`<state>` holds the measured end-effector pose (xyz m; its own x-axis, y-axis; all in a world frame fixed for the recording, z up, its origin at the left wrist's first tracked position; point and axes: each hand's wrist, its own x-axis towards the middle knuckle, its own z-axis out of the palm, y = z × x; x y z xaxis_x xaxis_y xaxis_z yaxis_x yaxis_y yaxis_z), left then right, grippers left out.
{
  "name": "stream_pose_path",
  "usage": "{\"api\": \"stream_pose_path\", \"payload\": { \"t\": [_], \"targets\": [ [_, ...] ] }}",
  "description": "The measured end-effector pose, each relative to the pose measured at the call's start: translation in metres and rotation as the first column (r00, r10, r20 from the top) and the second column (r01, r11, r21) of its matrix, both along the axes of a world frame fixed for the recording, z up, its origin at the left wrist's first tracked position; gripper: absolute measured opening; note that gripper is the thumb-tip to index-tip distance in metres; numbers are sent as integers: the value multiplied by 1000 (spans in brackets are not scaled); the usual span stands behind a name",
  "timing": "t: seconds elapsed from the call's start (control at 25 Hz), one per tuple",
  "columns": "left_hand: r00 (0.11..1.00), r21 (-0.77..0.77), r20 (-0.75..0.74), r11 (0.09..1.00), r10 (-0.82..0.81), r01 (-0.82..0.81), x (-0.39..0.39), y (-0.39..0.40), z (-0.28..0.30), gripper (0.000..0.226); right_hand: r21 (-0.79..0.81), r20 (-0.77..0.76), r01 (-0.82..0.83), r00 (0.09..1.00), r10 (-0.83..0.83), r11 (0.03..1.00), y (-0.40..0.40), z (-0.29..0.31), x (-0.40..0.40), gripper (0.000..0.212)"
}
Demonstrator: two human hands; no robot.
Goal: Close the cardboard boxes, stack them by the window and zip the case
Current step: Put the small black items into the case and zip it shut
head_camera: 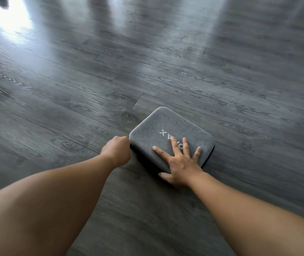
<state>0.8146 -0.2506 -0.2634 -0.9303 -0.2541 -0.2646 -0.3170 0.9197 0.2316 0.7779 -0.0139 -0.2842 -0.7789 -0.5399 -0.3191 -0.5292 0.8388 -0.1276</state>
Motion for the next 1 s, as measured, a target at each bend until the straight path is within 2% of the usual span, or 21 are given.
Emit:
{"api": "stream_pose_path", "payload": {
  "t": [0.12, 0.24, 0.36, 0.48, 0.56, 0.68, 0.8, 1.0],
  "targets": [
    [990, 82, 23, 988, -136, 134, 5, 21, -1, 8, -5, 30, 99, 995, -99, 995, -20, 3, -2, 91],
    [988, 69, 44, 987, -146, 142, 4, 28, 1, 14, 44, 30, 97, 995, -98, 994, -29, 9, -1, 91],
    [992, 0, 48, 993, -115, 115, 1, 14, 5, 25, 65, 8, -70, 998, 70, 995, -10, 17, -3, 101],
    [997, -32, 49, 998, -57, 58, -1, 0, 10, 27, 125, 16, -292, 956, 292, 948, 9, 24, -6, 118],
    [997, -52, 60, 998, -44, 48, -2, -3, 12, 25, 156, 4, -342, 938, 346, 927, 14, 24, -8, 121],
    [997, -22, 60, 999, -40, 41, -2, -2, 13, 14, 150, -30, -305, 949, 313, 940, 10, 22, -8, 116],
    [994, 38, 82, 997, -66, 63, 0, 0, 13, 22, 136, -55, -247, 965, 256, 959, 1, 19, -5, 115],
    [980, 135, 80, 976, -180, 168, 3, 8, 6, 18, 169, -100, -10, 995, 27, 986, -24, 16, -1, 112]
  ]
}}
